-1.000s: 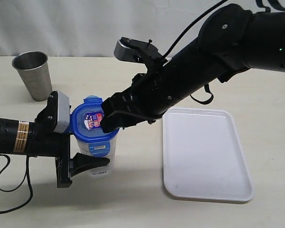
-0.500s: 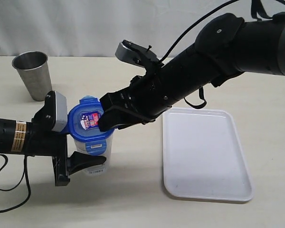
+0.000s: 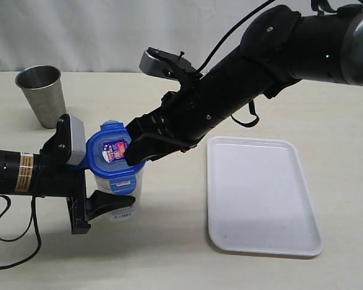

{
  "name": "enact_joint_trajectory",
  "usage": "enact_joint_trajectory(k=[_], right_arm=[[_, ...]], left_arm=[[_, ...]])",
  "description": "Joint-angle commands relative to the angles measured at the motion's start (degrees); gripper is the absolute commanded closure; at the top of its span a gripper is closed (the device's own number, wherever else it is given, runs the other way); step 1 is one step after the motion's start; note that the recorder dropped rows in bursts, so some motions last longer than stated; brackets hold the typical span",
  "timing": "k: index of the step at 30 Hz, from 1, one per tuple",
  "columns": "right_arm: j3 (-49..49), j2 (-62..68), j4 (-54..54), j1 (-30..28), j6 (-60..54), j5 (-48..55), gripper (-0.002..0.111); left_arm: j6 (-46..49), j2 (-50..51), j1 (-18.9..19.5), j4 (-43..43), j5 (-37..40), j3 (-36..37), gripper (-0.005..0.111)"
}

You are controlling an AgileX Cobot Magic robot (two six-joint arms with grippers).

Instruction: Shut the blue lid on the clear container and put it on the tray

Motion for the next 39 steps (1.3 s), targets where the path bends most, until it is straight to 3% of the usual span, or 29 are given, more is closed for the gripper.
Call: enact_joint_trajectory(k=[1,4,15,18,21,23,31,36,39], right_arm=[[-1.3,0.2,1.3,1.7,-2.9,0.6,0.055],[-1.3,-1.6,-1.8,1.7,-2.6,0.5,0.05],[-1.3,-10.7,-7.7,1.7,-0.5,-1.4,0.05],[-1.3,-11.5,-8.5,1.7,-5.9,-0.6,0.05],[-1.3,-11.9,-9.3,3.0,-18.6,4.8,0.057],[-1.3,-11.9,-16.4,6.5,-21.7,3.7,0.064],[-1.0,-11.9,-44.5,20.2,-11.7,-4.8,0.064],[1.9,-11.9,-57.8,23.2,-4.7,-7.1,0.064],[3.3,-11.8,-59.2,23.2,-2.9,-9.5,0.064]], left_arm=[[-1.8,-0.5,-1.1,-0.4,-5.7,-0.4,0.107],[-2.4,-0.5,-1.1,-0.2,-5.6,-0.4,0.107],[-3.0,-0.5,-1.1,-0.2,-2.6,-0.4,0.107],[-3.1,-0.5,-1.1,-0.2,-2.6,-0.4,0.107],[-3.1,-0.5,-1.1,-0.2,-2.6,-0.4,0.107],[-3.0,-0.5,-1.1,-0.4,-2.6,-0.4,0.107],[-3.0,-0.5,-1.1,-0.4,-2.5,-0.4,0.107],[-3.0,-0.5,-1.1,-0.4,-2.5,-0.4,0.107],[-3.0,-0.5,-1.1,-0.4,-2.7,-0.4,0.107]])
